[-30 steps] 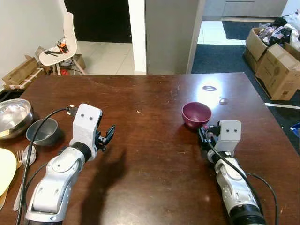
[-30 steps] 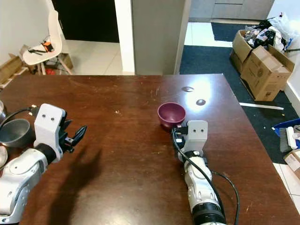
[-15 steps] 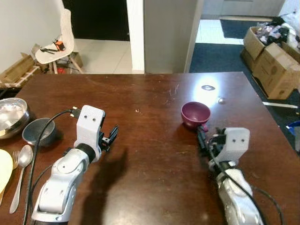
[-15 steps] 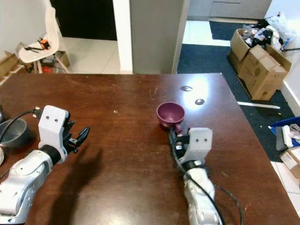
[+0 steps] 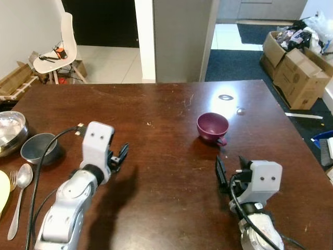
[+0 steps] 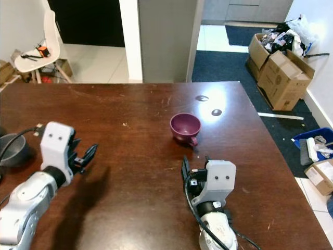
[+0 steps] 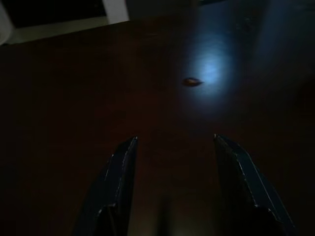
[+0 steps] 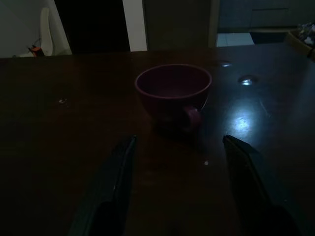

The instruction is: Setting the table

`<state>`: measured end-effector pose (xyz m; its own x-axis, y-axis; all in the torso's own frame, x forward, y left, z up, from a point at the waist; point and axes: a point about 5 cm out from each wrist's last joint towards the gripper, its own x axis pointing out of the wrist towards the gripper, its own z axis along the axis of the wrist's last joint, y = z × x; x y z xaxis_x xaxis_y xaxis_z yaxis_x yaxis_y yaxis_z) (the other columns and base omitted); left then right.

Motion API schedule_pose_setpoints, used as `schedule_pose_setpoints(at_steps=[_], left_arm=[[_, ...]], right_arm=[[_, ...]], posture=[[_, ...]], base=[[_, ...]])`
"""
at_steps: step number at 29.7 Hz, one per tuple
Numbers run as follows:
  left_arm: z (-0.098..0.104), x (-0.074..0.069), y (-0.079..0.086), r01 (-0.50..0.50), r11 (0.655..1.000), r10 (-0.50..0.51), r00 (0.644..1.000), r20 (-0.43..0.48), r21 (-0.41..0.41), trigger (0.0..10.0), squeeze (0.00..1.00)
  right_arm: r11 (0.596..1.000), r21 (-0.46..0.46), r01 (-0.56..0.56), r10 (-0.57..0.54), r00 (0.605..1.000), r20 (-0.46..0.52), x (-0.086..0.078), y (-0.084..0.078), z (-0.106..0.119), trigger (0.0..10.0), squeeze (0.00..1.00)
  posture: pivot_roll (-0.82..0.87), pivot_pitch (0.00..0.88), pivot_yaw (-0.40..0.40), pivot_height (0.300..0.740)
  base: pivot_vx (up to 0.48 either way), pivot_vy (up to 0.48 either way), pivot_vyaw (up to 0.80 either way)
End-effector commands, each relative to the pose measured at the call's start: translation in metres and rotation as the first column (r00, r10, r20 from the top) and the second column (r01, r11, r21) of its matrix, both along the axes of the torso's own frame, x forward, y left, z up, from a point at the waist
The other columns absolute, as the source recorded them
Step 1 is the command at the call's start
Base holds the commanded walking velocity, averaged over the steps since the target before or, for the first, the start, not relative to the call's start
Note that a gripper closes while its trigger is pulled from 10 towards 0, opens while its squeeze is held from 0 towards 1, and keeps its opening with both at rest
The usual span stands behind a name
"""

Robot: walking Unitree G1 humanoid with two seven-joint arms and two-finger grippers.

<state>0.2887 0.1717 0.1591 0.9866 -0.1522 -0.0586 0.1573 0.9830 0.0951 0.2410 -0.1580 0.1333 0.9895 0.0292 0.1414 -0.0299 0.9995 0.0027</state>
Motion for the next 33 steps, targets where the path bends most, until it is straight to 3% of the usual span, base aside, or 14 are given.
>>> schedule_pose_setpoints(at_steps=[1,11,33], left_arm=[[-0.006,0.000,0.006,-0.055,0.998,0.055,0.998,0.006,0.014,10.0,0.00],[-0.002,0.005,0.002,-0.105,0.994,0.106,0.993,0.049,-0.005,10.0,0.00],[-0.002,0.006,0.001,-0.119,0.993,0.119,0.990,0.069,-0.007,10.0,0.00]], right_arm=[[1.000,-0.005,0.006,-0.006,1.000,-0.016,0.004,-0.003,0.001,10.0,0.00],[1.000,0.001,-0.013,0.013,1.000,-0.019,0.020,0.001,0.006,10.0,0.00],[1.000,0.011,-0.014,0.014,0.999,-0.042,0.021,0.006,0.001,10.0,0.00]], posture=[[-0.07,0.007,0.087,0.740],[-0.05,0.000,0.064,0.740],[-0.05,0.000,0.072,0.740]], base=[[0.000,0.000,0.00],[0.000,0.000,0.00],[-0.013,0.000,0.00]])
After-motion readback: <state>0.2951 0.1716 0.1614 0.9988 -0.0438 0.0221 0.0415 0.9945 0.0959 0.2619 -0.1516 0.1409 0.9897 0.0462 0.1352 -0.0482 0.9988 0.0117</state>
